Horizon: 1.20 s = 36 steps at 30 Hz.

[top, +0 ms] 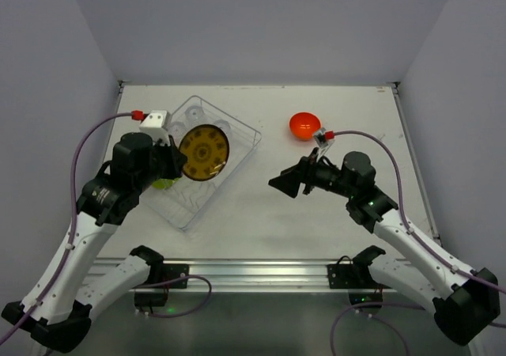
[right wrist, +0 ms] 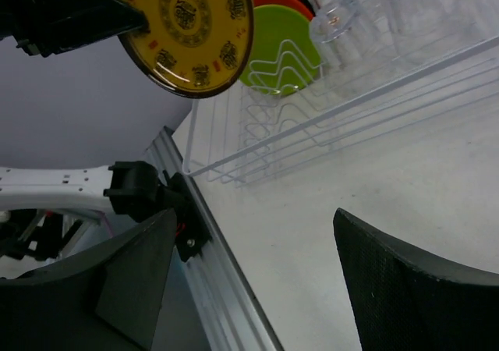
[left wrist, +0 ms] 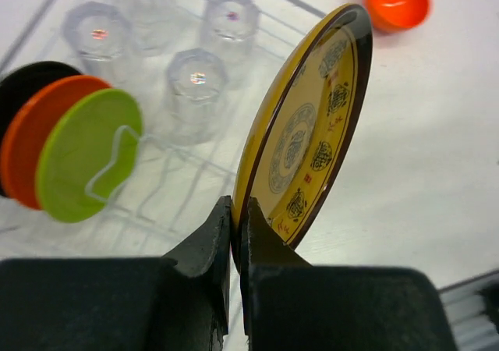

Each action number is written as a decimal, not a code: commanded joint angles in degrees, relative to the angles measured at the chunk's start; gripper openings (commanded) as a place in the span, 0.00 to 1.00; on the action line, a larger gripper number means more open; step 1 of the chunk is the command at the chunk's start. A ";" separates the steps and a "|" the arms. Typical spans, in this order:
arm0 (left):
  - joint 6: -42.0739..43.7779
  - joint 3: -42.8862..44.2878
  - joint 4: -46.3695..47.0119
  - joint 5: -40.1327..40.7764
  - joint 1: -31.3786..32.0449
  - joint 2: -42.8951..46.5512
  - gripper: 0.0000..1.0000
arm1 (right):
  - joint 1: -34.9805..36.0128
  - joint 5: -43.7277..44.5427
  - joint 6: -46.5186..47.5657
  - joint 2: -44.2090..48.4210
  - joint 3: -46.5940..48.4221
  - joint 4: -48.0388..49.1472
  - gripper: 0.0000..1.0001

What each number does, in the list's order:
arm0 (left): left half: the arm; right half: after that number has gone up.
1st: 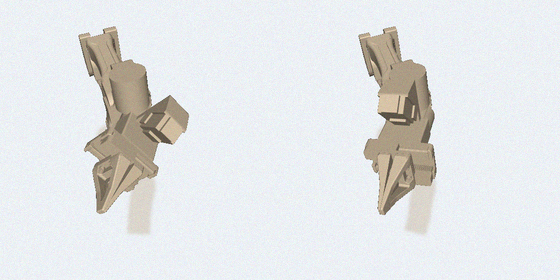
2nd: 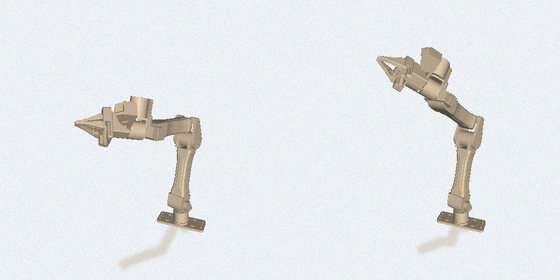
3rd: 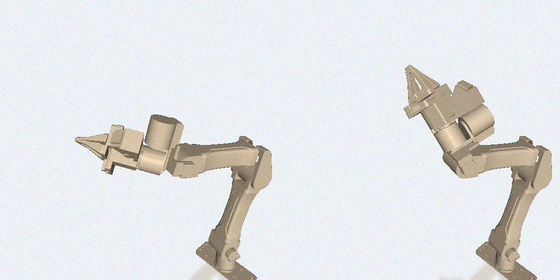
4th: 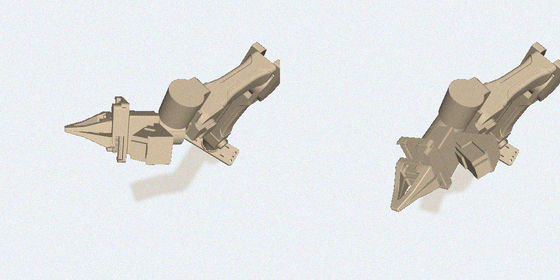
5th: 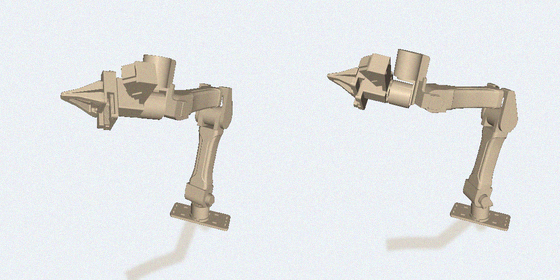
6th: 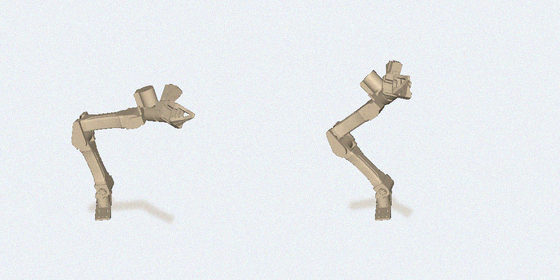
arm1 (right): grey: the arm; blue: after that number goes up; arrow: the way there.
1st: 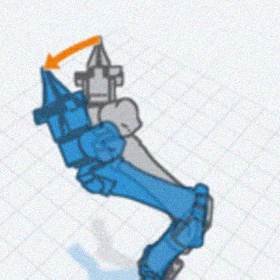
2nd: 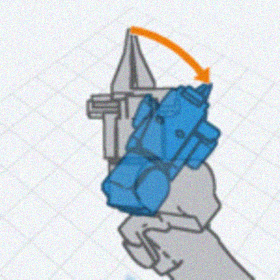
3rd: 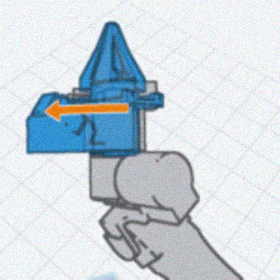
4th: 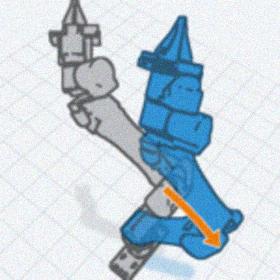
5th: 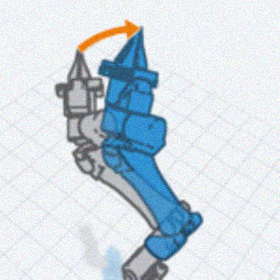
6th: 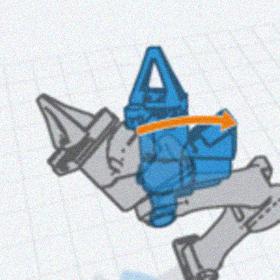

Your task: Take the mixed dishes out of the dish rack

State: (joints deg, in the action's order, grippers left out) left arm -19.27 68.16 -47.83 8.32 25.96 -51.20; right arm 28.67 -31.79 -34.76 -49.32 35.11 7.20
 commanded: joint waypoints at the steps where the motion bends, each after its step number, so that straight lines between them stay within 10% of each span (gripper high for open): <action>1: -9.90 -8.11 17.55 -14.45 0.15 4.43 0.00 | 6.21 2.05 -3.39 -2.61 4.34 5.73 0.83; 17: -34.08 -37.13 51.34 -32.30 0.24 15.78 0.00 | 11.41 9.28 9.54 -17.74 16.21 -1.75 0.58; 23: -35.93 -39.77 51.79 -31.08 0.24 17.79 0.00 | 11.41 12.90 9.72 -18.09 16.04 -0.79 0.38; 36: -33.56 -40.48 44.06 -28.09 0.24 20.35 0.00 | 11.41 13.15 6.90 -17.83 12.61 5.36 0.36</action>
State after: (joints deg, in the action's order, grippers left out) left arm -52.95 27.29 -4.93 -17.80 25.96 -31.07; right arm 40.47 -21.93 -27.59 -67.81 48.49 8.40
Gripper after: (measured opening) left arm 0.040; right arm 0.374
